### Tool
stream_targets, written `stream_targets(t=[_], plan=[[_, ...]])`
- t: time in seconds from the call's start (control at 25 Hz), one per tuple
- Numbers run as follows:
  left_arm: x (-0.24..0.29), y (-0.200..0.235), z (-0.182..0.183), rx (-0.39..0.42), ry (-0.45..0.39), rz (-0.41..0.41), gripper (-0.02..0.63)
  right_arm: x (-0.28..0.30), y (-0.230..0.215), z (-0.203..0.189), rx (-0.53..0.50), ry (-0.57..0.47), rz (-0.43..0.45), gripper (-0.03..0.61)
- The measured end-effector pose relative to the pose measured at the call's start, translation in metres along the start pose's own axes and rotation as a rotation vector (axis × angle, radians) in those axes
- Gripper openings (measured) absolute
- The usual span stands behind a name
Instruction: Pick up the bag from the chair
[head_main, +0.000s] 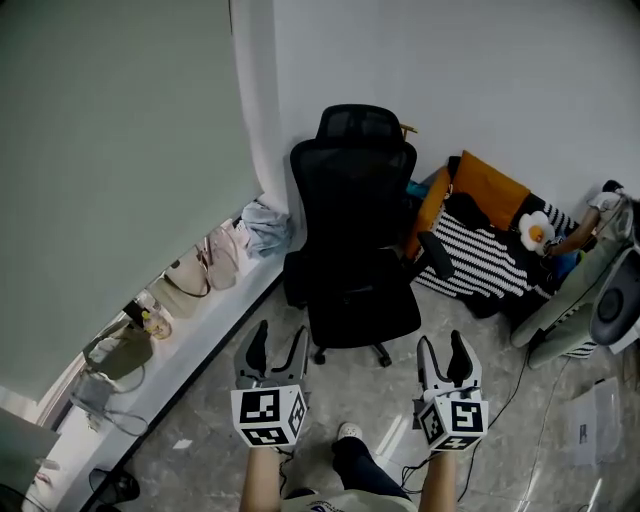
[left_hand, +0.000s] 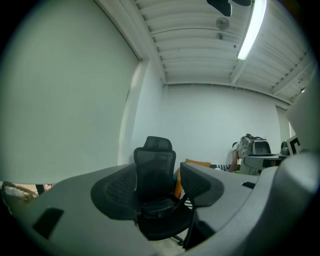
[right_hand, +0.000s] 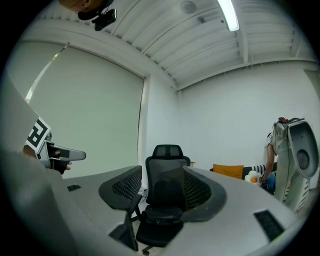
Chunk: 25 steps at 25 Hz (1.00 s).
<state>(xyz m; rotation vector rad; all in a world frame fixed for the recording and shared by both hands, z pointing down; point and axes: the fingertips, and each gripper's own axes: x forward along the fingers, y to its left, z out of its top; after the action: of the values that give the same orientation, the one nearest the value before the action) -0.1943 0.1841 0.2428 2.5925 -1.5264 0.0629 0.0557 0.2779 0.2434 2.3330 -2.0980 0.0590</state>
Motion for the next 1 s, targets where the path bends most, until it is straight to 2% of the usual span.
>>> stream_targets(t=[0.2,0.4,0.8,1.0], plan=[[0.067,-0.011,0.015,0.005,-0.007,0.053,0.272,0.072,-0.044,0.011,0.004,0.000,0.053,0.265],[0.112,-0.013,0.011,0.006,0.021,0.101,0.272,0.122,-0.072,-0.001,0.028,0.030,0.090,0.264],[0.191,0.010,-0.009,-0.034,0.081,0.114,0.272,0.209,-0.088,-0.030,0.076,0.089,0.113,0.264],[0.248,0.031,-0.020,-0.063,0.099,0.106,0.272,0.265,-0.090,-0.041,0.034,0.114,0.114,0.264]])
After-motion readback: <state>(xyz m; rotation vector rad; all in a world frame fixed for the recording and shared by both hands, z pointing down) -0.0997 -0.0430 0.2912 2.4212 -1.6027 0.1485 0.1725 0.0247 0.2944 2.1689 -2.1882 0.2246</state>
